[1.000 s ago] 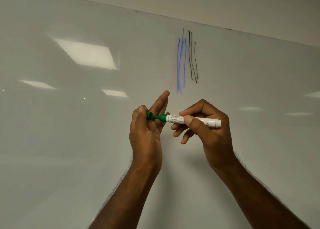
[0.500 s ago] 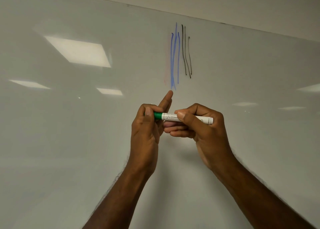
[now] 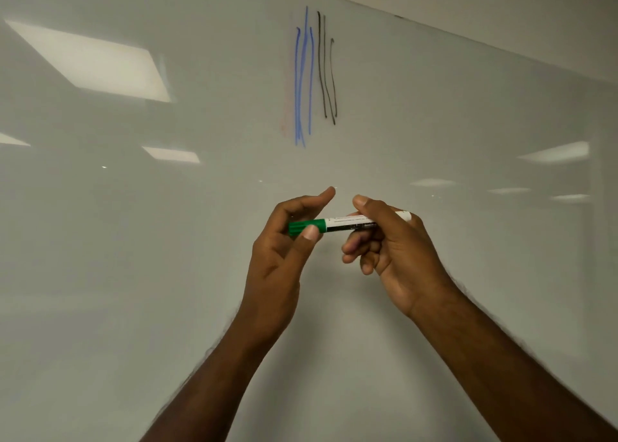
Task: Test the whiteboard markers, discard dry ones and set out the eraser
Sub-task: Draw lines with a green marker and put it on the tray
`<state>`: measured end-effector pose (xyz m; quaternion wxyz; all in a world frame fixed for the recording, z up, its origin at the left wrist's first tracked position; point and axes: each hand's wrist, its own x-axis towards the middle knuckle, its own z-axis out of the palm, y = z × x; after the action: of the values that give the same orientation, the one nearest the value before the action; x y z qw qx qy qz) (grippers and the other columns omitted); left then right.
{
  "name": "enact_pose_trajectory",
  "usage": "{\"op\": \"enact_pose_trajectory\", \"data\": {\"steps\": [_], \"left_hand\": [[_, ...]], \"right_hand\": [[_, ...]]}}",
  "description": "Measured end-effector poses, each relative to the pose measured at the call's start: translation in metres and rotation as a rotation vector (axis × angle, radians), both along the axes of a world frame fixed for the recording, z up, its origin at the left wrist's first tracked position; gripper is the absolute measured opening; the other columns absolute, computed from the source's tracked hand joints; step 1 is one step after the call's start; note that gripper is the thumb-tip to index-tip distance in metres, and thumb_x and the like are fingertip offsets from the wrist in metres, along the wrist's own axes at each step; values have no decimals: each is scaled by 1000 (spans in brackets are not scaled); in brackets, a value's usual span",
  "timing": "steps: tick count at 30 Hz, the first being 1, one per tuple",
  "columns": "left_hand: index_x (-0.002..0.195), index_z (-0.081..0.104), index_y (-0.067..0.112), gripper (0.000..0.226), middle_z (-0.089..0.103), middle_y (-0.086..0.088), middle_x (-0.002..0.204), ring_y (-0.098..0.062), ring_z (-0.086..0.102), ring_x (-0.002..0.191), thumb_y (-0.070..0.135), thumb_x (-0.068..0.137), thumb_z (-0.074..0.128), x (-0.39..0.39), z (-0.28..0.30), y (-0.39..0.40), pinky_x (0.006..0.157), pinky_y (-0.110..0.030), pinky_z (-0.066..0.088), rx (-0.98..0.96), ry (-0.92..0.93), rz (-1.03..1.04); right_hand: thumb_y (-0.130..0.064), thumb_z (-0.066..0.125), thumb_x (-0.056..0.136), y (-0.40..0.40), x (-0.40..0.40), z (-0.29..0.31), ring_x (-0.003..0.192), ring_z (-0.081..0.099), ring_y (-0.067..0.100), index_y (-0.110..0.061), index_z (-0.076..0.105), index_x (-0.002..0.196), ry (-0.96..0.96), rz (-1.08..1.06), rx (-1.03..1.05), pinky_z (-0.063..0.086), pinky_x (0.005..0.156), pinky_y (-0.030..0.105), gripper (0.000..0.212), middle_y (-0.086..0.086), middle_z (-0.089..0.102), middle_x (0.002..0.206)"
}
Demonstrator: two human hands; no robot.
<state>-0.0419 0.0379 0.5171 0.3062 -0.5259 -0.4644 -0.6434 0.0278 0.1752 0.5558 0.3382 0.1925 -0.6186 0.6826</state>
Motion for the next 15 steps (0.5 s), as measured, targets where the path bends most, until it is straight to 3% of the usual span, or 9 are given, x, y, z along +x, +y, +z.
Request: {"op": "enact_pose_trajectory", "data": {"steps": [3, 7, 15], "left_hand": [[119, 63, 11, 23, 70, 0, 126, -29, 61, 122, 15, 100, 51, 2, -8, 11, 96, -51, 55, -17, 17, 0], [109, 72, 23, 19, 75, 7, 103, -25, 71, 98, 23, 94, 60, 2, -20, 32, 74, -31, 60, -41, -43, -1], [96, 75, 19, 18, 78, 2, 81, -22, 74, 78, 31, 91, 63, 11, -31, 95, 66, -31, 60, -100, -134, -115]], "right_hand": [[-32, 61, 95, 15, 8, -11, 46, 63, 22, -11, 69, 83, -53, -25, -16, 38, 38, 20, 25, 15, 66, 58], [-42, 65, 83, 40, 22, -26, 48, 62, 22, -10, 68, 85, -120, -35, -14, 43, 41, 23, 32, 17, 70, 66], [-29, 68, 77, 104, 64, -42, 58, 67, 19, -6, 68, 98, -184, -138, 11, 58, 55, 24, 31, 18, 73, 84]]}}
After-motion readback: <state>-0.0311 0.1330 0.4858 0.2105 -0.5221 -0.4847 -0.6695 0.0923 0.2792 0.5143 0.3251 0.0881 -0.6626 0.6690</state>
